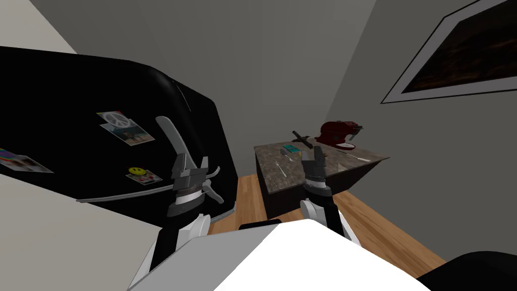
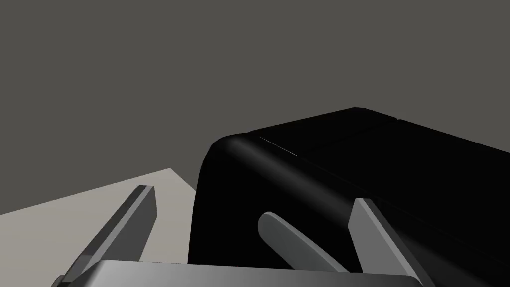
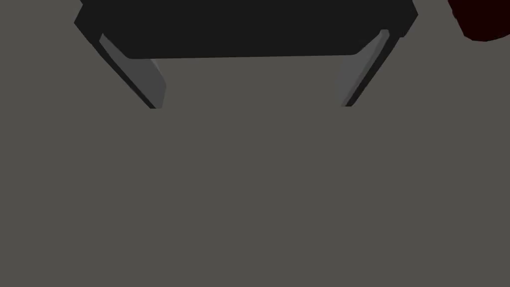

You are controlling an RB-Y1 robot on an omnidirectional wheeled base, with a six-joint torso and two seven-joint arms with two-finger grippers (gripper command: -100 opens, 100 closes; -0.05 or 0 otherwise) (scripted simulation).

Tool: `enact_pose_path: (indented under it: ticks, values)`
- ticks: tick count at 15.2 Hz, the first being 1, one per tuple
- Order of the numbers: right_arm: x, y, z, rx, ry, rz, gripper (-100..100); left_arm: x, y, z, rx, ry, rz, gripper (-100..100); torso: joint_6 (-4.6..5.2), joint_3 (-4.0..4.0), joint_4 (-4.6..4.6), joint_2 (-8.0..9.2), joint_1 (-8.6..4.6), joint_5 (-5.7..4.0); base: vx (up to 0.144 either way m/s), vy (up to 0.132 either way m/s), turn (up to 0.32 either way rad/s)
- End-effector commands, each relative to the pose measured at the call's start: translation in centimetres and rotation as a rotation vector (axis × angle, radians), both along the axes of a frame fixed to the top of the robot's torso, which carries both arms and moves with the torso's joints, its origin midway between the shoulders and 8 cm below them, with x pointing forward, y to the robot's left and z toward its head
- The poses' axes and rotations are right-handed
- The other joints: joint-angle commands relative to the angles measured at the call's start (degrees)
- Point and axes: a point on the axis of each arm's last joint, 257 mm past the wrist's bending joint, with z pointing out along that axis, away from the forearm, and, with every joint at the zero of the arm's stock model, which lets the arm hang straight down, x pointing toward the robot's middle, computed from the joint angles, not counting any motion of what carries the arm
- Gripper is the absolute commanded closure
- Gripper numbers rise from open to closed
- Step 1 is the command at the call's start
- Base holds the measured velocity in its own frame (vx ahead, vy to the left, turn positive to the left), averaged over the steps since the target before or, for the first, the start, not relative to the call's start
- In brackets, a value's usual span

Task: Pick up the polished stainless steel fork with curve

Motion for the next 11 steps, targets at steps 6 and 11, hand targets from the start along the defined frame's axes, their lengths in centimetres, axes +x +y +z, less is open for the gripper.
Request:
enact_pose_path:
  ticks: [6, 11]
  values:
    - [1.2, 1.7, -1.6, -0.103, 0.064, 0.087, -100, 0.0, 0.0, 0.0, 0.0, 0.0, 0.0, 0, 0.0, 0.08, 0.03, 0.15, 0.05, 0.01, -0.028, 0.016, 0.004]
    - [2.1, 2.7, -3.5, -0.164, 0.128, 0.151, -100, 0.0, 0.0, 0.0, 0.0, 0.0, 0.0, 0, 0.0, 0.1, 0.03, 0.17, 0.09, 0.02, -0.039, 0.026, 0.009]
